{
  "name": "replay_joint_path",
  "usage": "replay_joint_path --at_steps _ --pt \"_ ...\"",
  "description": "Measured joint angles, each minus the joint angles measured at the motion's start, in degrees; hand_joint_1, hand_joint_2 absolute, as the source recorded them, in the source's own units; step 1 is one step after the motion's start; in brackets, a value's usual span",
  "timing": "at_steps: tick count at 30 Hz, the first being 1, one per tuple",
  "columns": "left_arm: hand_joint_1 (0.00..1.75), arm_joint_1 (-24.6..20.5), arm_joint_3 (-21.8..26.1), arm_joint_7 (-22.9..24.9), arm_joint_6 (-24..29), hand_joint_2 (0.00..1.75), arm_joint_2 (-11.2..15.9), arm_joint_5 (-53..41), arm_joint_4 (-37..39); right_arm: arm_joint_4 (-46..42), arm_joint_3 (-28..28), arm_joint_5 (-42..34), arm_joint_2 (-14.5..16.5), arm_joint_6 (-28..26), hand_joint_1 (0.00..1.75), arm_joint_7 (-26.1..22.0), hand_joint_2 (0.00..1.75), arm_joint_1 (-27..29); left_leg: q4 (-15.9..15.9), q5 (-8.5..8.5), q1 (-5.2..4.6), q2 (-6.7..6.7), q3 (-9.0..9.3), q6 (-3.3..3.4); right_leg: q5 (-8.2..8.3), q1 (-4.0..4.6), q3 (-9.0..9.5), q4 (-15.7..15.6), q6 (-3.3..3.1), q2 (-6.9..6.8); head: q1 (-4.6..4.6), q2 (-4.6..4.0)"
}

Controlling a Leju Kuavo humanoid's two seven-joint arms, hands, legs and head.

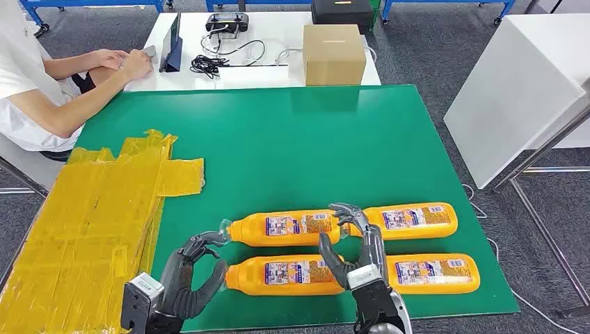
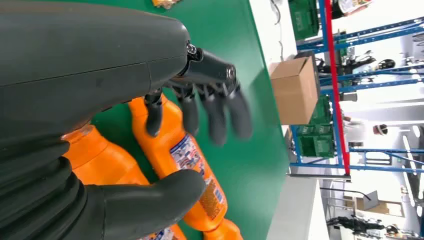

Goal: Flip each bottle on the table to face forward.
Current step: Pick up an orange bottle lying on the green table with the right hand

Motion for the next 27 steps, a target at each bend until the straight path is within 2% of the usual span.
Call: replay_joint_path --at_steps 7,9,12,16,20,23,27 --pt "0.0 -1.16 0.2 -0.19 -1.23 1.75 0.0 0.01 -0.32 -0.02 -0.67 5.74 -0.12 -2.16 0.0 1.55 1.75 -1.63 0.0 0.0 0.0 0.0 0.01 0.0 0.0 0.0 0.01 0.0 0.0 0.0 0.0 0.0" --pt "0.0 -1.68 0.31 -0.44 -2.17 1.75 0.0 0.05 -0.32 -0.02 -0.8 10.91 -0.48 -3.72 0.0 3.56 1.75 -2.36 0.0 0.0 -0.01 0.0 0.0 0.0 0.0 0.0 0.01 0.0 0.0 0.0 -0.01 0.0" --pt "0.0 -2.96 0.51 -0.54 -4.21 1.75 -0.09 0.2 -0.29 0.26 -0.86 21.81 -1.88 -4.21 0.0 9.11 1.75 -4.7 0.0 0.0 -0.01 0.0 0.01 0.0 0.0 0.0 0.01 0.0 0.0 0.0 -0.01 0.0" --pt "0.0 -4.45 0.86 -0.41 -6.03 1.75 -0.7 0.44 -0.1 1.75 -0.79 30.47 -4.26 -1.28 0.0 14.87 1.75 -8.26 0.0 0.03 -0.01 -0.01 0.02 0.04 0.02 0.0 0.07 0.0 0.02 -0.01 0.0 0.0" --pt "0.0 -6.1 1.31 -0.38 -8.4 1.75 -1.22 0.79 0.51 6.59 1.43 37.18 -7.47 7.41 0.0 19.23 1.75 -13.56 0.01 0.04 -0.03 0.01 0.04 0.04 0.04 0.0 0.1 0.0 0.04 0.0 0.0 0.0" --pt "0.0 -7.62 1.51 -0.38 -9.5 1.75 -1.65 1.25 1.36 12.89 4.52 39.39 -9.66 11.04 0.0 19.75 1.75 -18.8 0.03 0.08 -0.02 -0.01 0.05 0.06 0.05 0.0 0.11 0.01 0.05 -0.01 -0.01 0.0" --pt "0.0 -8.85 1.68 -0.4 -9.97 1.75 -1.96 1.4 2.45 19.3 7.58 40.06 -11.25 11.63 0.0 19.74 1.75 -23.21 0.04 0.09 -0.02 -0.03 0.06 0.06 0.05 0.0 0.11 0.01 0.05 -0.02 -0.02 0.0"
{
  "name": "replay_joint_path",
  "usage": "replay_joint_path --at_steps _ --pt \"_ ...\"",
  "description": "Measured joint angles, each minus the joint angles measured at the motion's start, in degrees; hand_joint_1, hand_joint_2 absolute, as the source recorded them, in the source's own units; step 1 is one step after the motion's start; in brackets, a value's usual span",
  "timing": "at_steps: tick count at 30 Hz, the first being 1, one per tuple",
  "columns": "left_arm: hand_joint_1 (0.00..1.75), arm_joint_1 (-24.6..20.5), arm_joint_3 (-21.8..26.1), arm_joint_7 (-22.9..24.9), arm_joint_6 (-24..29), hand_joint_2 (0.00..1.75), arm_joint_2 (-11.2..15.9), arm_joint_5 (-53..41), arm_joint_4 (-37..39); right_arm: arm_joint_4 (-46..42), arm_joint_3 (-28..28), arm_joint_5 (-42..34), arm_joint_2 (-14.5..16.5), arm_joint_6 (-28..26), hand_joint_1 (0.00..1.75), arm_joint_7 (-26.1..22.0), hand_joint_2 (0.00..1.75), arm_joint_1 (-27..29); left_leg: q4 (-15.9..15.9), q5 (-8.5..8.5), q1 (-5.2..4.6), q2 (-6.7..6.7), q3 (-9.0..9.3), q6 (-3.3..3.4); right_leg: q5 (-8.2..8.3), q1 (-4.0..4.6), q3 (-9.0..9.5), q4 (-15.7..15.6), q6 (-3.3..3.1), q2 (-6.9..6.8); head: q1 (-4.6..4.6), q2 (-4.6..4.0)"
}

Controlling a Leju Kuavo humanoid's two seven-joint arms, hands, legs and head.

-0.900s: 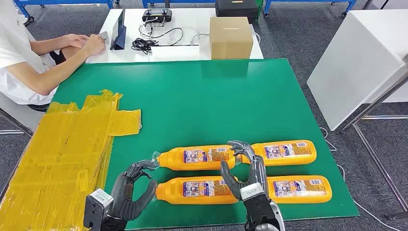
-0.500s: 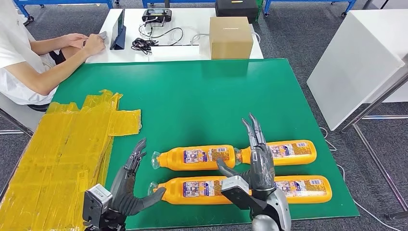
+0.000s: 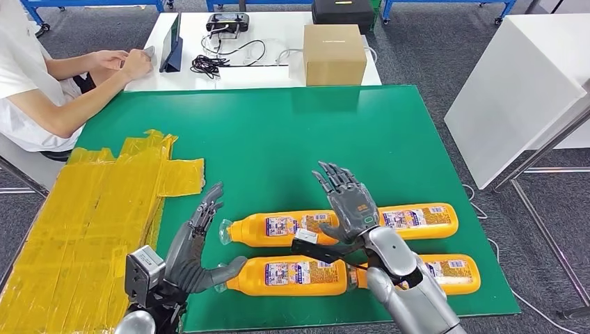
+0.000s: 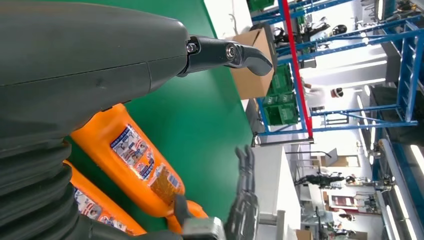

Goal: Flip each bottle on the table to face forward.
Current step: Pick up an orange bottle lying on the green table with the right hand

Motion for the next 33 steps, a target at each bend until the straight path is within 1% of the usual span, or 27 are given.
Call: replay_joint_path --at_steps 4,9,16,20,25,33 --pt "0.0 -0.5 0.19 -0.02 -0.14 1.75 -0.1 0.02 0.7 3.14 1.54 0.04 -0.72 0.02 0.0 -0.02 1.75 -1.88 0.0 -0.01 0.0 0.0 -0.03 0.0 -0.01 0.0 -0.03 0.0 0.0 0.0 0.01 0.0" --pt "0.0 -0.78 0.4 -0.04 -0.34 1.75 -0.44 0.42 1.3 6.73 3.12 -0.31 -0.76 1.26 0.0 -0.02 1.75 -4.26 0.0 -0.03 0.01 0.03 -0.04 -0.01 -0.01 0.0 -0.05 0.0 0.0 0.01 0.0 0.0" --pt "0.0 -1.21 0.48 -0.04 -0.59 1.75 -0.61 0.72 2.13 10.59 4.49 -1.58 -0.1 1.88 0.0 -0.8 1.75 -7.01 0.0 -0.01 0.01 0.03 0.06 -0.01 0.0 0.0 0.04 0.0 0.0 0.02 0.01 0.0" --pt "0.0 -1.83 0.44 -0.04 -0.98 1.75 -0.86 1.22 2.83 13.71 5.28 -3.59 1.13 1.95 0.0 -1.72 1.75 -8.81 0.0 -0.01 0.01 0.03 0.1 -0.01 0.0 0.0 0.07 0.0 0.0 0.02 0.01 0.0" --pt "0.0 -3.11 -0.16 -0.01 -1.41 1.75 -0.9 1.84 3.97 18.19 5.7 -9.6 3.13 3.39 0.0 -4.49 1.75 -10.71 0.0 -0.01 0.01 0.03 0.12 -0.01 0.0 0.0 0.09 0.0 0.0 0.02 0.02 0.0" --pt "0.0 -5.6 -1.55 -0.05 -2.06 1.75 -0.92 3.34 6.87 25.28 5.53 -22.43 5.79 10.75 0.0 -11.03 1.75 -12.54 0.0 0.0 0.01 0.01 0.11 -0.01 0.0 0.0 0.09 0.01 0.0 0.01 0.01 0.0"
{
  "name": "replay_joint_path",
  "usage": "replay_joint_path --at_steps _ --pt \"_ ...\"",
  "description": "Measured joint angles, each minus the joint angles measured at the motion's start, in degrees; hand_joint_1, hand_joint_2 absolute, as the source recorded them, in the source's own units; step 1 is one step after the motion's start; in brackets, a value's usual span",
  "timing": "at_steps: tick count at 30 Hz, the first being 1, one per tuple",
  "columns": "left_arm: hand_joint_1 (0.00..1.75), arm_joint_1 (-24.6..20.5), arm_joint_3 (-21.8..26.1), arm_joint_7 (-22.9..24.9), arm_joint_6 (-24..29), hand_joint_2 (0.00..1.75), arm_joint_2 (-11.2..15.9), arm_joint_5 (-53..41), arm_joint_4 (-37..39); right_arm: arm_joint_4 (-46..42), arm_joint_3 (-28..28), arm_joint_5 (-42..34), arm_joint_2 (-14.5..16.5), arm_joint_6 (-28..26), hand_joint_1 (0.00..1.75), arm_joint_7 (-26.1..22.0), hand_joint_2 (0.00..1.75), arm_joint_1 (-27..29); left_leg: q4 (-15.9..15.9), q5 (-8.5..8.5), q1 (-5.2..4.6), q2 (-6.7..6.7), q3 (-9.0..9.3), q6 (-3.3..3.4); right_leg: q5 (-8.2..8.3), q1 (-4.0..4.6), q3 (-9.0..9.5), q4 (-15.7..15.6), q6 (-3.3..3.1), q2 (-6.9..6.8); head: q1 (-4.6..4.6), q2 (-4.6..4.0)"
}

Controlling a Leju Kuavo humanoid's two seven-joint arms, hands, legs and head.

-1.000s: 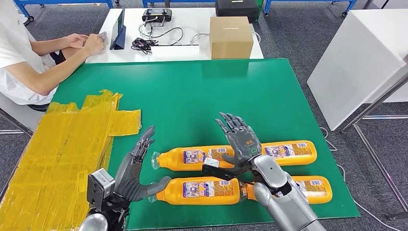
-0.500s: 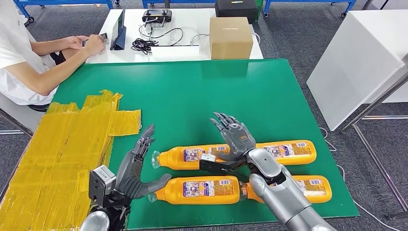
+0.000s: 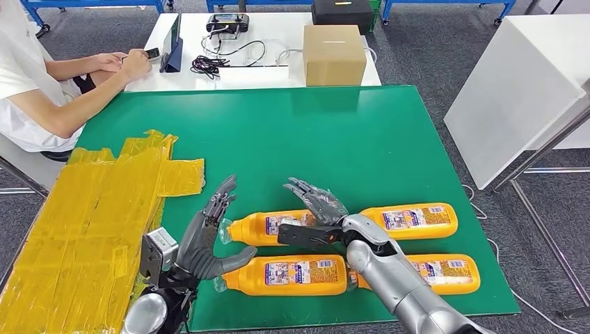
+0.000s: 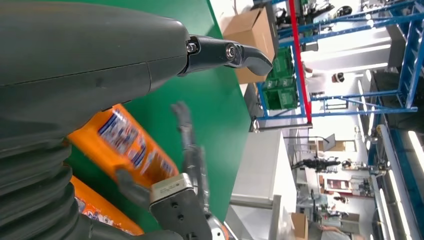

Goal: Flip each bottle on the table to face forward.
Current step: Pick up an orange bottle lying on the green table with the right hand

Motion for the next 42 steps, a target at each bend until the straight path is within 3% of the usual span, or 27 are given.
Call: replay_joint_path --at_steps 12,31,32,34,35,36,38,42 --pt "0.0 -3.07 -1.53 -1.2 0.01 1.75 0.17 2.39 4.41 5.99 -0.56 -14.89 1.02 10.76 0.0 -4.05 1.75 -2.8 0.01 0.0 -0.01 0.02 -0.01 0.0 0.0 -0.01 -0.02 0.0 0.0 0.01 -0.01 0.0" --pt "0.0 -4.66 -2.4 -1.66 0.59 1.75 0.52 3.48 7.35 9.77 0.65 -16.45 1.05 10.5 0.0 -3.64 1.75 -5.21 0.01 0.0 -0.01 0.02 0.03 0.0 0.0 0.0 0.03 0.0 0.0 0.01 -0.01 0.0" --pt "0.0 -4.7 -2.45 -1.65 0.82 1.75 0.52 3.62 7.45 10.17 1.25 -15.49 1.07 9.11 0.14 -2.63 1.75 -5.58 0.01 0.0 -0.01 0.02 0.05 0.0 0.0 0.0 0.05 0.0 0.0 0.01 -0.01 0.0" --pt "0.0 -4.7 -2.51 -1.56 1.3 1.75 0.52 3.77 7.54 11.05 2.77 -11.9 1.26 5.03 0.71 0.58 1.75 -6.27 0.01 0.0 0.0 0.01 0.09 0.0 0.0 0.0 0.1 0.0 0.0 0.01 0.01 0.0" --pt "0.0 -4.64 -2.51 -1.44 1.56 1.75 0.51 3.74 7.53 11.53 3.66 -9.5 1.47 2.81 0.85 2.53 1.75 -6.55 0.01 0.01 0.0 0.01 0.09 0.0 0.0 0.0 0.11 0.0 0.0 0.0 0.01 0.0" --pt "0.0 -4.56 -2.48 -1.19 1.77 1.75 0.51 3.58 7.51 12.16 4.72 -6.64 1.79 0.63 0.85 4.78 1.75 -6.84 0.01 0.01 0.0 0.0 0.1 0.0 0.0 0.0 0.12 0.0 0.0 0.0 0.0 0.0" --pt "0.0 -4.31 -2.41 -0.58 2.0 1.75 0.46 3.14 7.41 13.81 7.0 -0.76 2.62 -2.41 0.6 9.16 1.75 -7.58 0.0 0.01 0.0 0.01 0.1 0.0 0.0 0.0 0.12 0.01 0.0 0.01 0.0 0.0" --pt "0.0 -3.89 -1.96 0.27 2.07 1.75 0.12 2.32 7.18 18.12 12.3 10.19 4.51 -2.67 0.88 15.28 1.75 -10.24 0.0 0.01 0.0 0.07 0.14 0.0 0.0 0.0 0.12 0.01 0.0 0.02 0.01 0.0"
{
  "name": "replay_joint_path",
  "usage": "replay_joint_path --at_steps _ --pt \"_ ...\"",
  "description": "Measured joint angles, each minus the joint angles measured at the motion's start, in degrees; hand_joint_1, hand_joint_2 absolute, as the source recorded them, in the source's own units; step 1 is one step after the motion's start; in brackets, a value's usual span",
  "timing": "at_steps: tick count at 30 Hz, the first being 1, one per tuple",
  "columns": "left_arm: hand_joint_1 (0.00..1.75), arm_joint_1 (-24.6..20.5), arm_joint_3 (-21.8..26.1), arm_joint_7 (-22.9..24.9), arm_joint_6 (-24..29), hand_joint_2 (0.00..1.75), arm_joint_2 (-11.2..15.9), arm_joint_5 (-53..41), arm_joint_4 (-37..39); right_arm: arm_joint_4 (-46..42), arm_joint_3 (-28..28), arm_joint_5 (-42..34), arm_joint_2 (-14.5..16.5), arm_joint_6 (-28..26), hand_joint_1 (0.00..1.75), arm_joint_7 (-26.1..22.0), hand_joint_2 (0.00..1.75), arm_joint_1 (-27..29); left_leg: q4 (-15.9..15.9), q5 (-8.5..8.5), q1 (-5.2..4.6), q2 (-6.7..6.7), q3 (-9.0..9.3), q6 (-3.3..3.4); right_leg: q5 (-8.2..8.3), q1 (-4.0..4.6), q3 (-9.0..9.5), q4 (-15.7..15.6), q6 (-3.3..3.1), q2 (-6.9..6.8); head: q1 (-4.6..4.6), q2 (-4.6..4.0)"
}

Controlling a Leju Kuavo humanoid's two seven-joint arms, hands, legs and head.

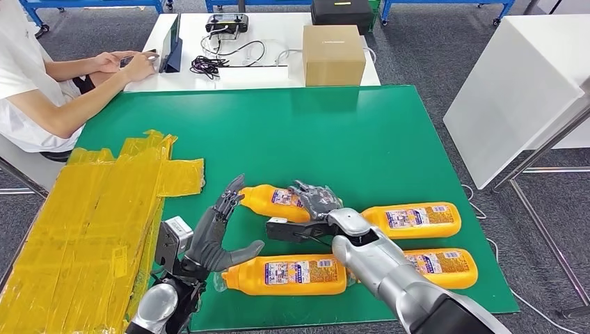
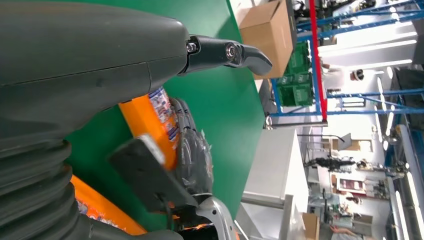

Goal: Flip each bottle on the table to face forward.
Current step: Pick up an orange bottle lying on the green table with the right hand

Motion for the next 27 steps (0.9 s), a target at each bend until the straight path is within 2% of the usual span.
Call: replay_joint_path --at_steps 4,5,7,9,11,22,24,27 --pt "0.0 0.09 0.6 0.15 -0.01 1.75 -0.32 -0.36 -0.01 3.22 4.11 5.2 1.49 0.14 0.82 2.23 1.75 -2.35 0.0 0.0 0.0 0.02 0.04 0.0 0.0 0.0 0.02 0.0 0.0 0.01 -0.01 0.0" --pt "0.0 0.13 0.73 0.15 -0.01 1.75 -0.38 -0.39 -0.01 3.83 4.88 6.03 1.79 0.14 0.86 2.65 1.75 -2.72 0.0 0.0 0.0 0.01 0.05 0.0 0.0 0.0 0.03 0.0 0.0 0.01 0.01 0.0" --pt "0.0 0.24 0.96 0.15 -0.01 1.75 -0.5 -0.44 -0.07 4.87 6.33 7.63 2.33 0.14 1.17 3.46 1.75 -3.35 0.0 0.0 0.0 0.02 0.06 0.0 0.0 0.0 0.05 0.0 0.0 0.0 0.0 0.0" --pt "0.0 0.39 1.21 0.15 -0.01 1.75 -0.6 -0.52 -0.16 5.75 7.51 9.07 2.86 0.15 1.58 4.06 1.75 -3.89 0.0 0.0 0.0 0.02 0.08 0.0 0.0 0.0 0.06 0.0 0.0 0.01 -0.01 0.0" --pt "0.0 0.49 1.49 0.15 -0.01 1.75 -0.65 -0.63 -0.22 6.42 8.28 10.08 3.32 0.16 1.74 4.33 1.75 -4.32 0.0 0.0 0.0 0.03 0.1 0.0 0.0 0.0 0.07 0.0 0.0 0.01 -0.01 0.0" --pt "0.0 1.13 2.3 0.13 0.02 1.75 -0.85 -0.85 -0.5 8.37 9.32 11.84 4.94 -1.81 1.75 4.9 1.75 -4.92 0.0 0.0 0.02 0.04 0.11 0.0 0.0 0.0 0.08 0.0 0.0 0.01 0.0 0.0" --pt "0.0 1.33 2.36 0.13 0.02 1.75 -0.94 -0.85 -0.72 8.37 8.49 10.95 5.07 -5.39 1.75 5.47 1.75 -4.39 0.0 0.0 0.02 0.02 0.1 0.0 0.0 0.0 0.08 0.0 0.0 0.0 -0.01 0.0" --pt "0.0 2.18 2.39 0.13 0.01 1.75 -1.07 -0.85 -1.61 6.77 5.14 9.37 5.11 -15.81 1.75 6.16 1.75 -1.8 0.0 0.0 0.02 -0.02 0.02 0.0 0.0 0.0 0.03 0.0 0.0 -0.01 0.01 0.0"
